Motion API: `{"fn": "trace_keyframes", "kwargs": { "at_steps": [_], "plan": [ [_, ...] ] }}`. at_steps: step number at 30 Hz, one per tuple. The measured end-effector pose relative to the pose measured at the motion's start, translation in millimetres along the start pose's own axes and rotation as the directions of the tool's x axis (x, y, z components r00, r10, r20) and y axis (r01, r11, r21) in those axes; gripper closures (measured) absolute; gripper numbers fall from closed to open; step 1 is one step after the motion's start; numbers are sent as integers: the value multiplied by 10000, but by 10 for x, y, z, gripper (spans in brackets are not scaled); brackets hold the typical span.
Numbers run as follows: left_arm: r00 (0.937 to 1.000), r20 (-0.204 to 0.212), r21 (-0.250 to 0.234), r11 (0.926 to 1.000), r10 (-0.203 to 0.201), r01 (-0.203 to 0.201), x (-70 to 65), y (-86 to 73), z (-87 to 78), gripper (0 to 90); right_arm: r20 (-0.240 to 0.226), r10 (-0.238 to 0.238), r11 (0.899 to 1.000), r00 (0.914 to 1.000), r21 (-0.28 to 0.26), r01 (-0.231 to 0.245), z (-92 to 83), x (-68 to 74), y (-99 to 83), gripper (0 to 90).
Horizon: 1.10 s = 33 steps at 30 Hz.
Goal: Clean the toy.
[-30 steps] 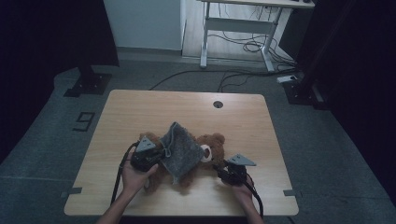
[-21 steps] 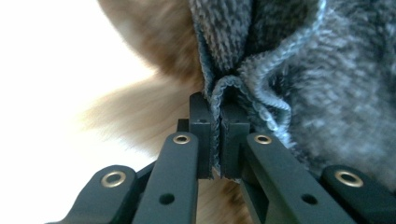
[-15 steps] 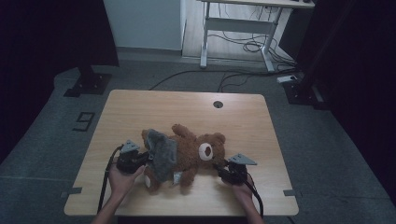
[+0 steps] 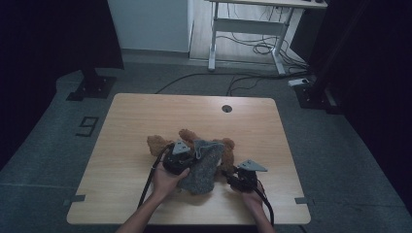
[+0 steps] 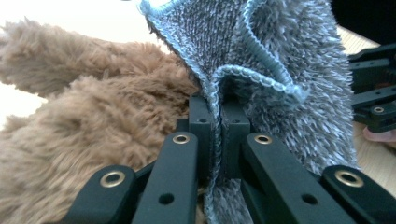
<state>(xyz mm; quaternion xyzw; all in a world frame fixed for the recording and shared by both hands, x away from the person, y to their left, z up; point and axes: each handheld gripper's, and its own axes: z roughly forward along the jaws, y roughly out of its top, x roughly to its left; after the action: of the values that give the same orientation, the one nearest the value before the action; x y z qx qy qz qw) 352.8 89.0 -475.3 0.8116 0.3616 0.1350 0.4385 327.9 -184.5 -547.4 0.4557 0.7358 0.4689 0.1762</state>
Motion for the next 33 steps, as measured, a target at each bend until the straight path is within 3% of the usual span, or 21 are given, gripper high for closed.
{"fn": "trace_keyframes", "kwargs": {
  "at_steps": [7, 13, 15, 17, 18, 22, 27, 33],
  "plan": [
    [9986, -427, -209, 9994, -299, 291, 149, -120, -253, 853, -9, -5, 10000, 10000, -24, 5, -1, 15, 8, 594],
    [9946, -729, -430, 9965, -742, 712, 364, -290, -482, 853, -16, 27, 10000, 10000, -46, -27, 1, 12, 8, 594],
    [9921, -948, -398, 9961, -825, 791, 414, -335, -525, 853, -11, 29, 10000, 10000, -45, -29, 1, 12, 8, 594],
    [9832, -1699, -90, 9978, -666, 661, 464, -396, -563, 855, -4, 46, 10000, 10000, -31, -46, 0, 14, 6, 594],
    [9806, -1850, 55, 9977, -654, 675, 487, -421, -563, 855, 1, 56, 10000, 10000, -26, -56, 1, 13, 6, 594],
    [9784, -1727, 443, 9914, -1136, 1229, 626, -531, -489, 854, 12, 45, 10000, 10000, -43, -45, 6, 10, 6, 594],
    [9729, -2011, 727, 9888, -1138, 1307, 702, -500, -336, 854, 0, 115, 9999, 9999, -67, -115, 7, 11, 6, 594],
    [9658, -2010, 1171, 9749, -1637, 1896, 885, -504, -190, 849, -42, 149, 9999, 9999, -74, -149, 8, 10, 5, 594]
  ]
}}
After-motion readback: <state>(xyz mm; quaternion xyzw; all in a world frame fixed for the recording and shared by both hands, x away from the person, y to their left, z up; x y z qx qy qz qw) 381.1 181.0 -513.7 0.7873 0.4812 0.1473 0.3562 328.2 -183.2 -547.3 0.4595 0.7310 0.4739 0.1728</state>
